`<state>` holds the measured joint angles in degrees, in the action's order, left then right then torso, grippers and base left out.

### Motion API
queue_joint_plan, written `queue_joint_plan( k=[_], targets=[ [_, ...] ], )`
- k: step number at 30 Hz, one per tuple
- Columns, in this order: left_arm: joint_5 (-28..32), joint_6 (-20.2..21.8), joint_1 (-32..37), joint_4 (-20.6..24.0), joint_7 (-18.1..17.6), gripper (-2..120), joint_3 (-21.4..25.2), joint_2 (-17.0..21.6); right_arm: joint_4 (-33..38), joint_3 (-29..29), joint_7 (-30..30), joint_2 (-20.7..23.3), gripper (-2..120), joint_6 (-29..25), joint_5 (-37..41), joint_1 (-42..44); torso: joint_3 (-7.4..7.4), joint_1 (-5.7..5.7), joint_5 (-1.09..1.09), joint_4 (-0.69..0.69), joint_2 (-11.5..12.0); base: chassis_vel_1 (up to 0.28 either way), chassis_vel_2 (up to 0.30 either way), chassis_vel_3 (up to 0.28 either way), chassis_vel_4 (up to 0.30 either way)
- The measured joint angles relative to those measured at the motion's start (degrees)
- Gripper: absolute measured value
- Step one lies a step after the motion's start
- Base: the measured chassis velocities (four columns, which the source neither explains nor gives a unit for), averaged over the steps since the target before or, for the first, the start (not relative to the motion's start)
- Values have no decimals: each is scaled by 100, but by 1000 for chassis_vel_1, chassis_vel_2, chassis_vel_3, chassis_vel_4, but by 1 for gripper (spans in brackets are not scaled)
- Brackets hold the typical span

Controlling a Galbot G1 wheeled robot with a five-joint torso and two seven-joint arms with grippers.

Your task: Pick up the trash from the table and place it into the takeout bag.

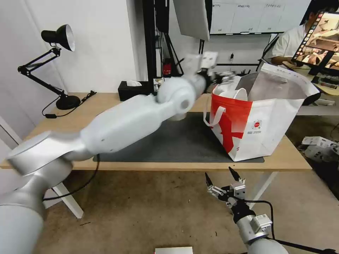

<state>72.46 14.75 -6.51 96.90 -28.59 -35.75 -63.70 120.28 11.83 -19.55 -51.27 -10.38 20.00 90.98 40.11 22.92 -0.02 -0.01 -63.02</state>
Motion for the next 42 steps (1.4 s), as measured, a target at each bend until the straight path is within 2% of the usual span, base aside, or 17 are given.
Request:
queue_joint_plan(
  k=[2,3,6,7,10,11,15,19,20,22,23,26,27,30,32,34,42],
  targets=[
    [-279,-108,472,509,-27,100,255,583,0,0,0,0,100,0,0,0,0,0,0,0,-1,0,0,0,0],
    [-279,-108,472,509,-27,100,255,583,0,0,0,0,100,0,0,0,0,0,0,0,-1,0,0,0,0],
    [-591,-197,1485,1128,-12,100,1037,1325,0,1,-2,0,100,0,0,0,0,0,-4,3,0,0,0,0,0],
    [-591,-197,1485,1128,-12,100,1037,1325,0,1,-2,0,100,0,0,0,0,0,-4,3,0,0,0,0,0],
    [-1096,-353,2640,1579,91,100,2093,1883,0,0,0,0,100,0,0,0,0,0,-1,0,0,0,0,0,0],
    [-1096,-353,2640,1579,91,100,2093,1883,0,0,0,0,100,0,0,0,0,0,-1,0,0,0,0,0,0],
    [-1727,-386,4768,2284,250,100,3874,2323,0,0,0,1,100,0,0,0,-1,-1,1,3,-1,0,0,0,0],
    [-2028,-452,5657,2557,258,100,4418,2364,0,0,0,0,100,0,0,0,-1,-1,-2,2,-1,0,0,0,0],
    [-2370,-521,6525,2805,270,100,5059,2255,0,0,0,0,100,0,0,0,-2,-1,2,0,-1,0,0,0,0],
    [-2834,-638,7615,2989,348,100,5779,1882,0,0,0,0,100,0,0,0,-1,-1,1,0,-1,0,0,0,0],
    [-2834,-638,7615,2989,348,100,5779,1882,0,0,0,0,100,0,0,0,-1,-1,1,0,-1,0,0,0,0],
    [-3588,-957,8834,3033,614,100,6434,1242,0,0,-1,0,100,0,0,0,-1,-1,2,2,-1,0,0,0,0],
    [-3588,-957,8834,3033,614,100,6434,1242,0,0,-1,0,100,0,0,0,-1,-1,2,2,-1,0,0,0,0],
    [-4121,-1278,9627,3067,907,100,6727,570,0,0,0,0,100,0,0,0,-1,-1,2,1,-1,0,0,0,0],
    [-4176,-1300,9708,3078,941,100,6746,491,0,0,0,0,100,0,0,0,-1,-1,1,1,-1,0,0,0,0],
    [-4395,-1393,10035,3122,1089,100,6792,158,0,0,-1,0,100,0,0,0,-1,-1,3,1,-1,0,0,0,0],
    [-4780,-1719,10487,2979,1376,100,6756,-321,0,0,0,0,100,0,0,0,0,-1,2,0,-1,0,0,0,0]
  ],
)
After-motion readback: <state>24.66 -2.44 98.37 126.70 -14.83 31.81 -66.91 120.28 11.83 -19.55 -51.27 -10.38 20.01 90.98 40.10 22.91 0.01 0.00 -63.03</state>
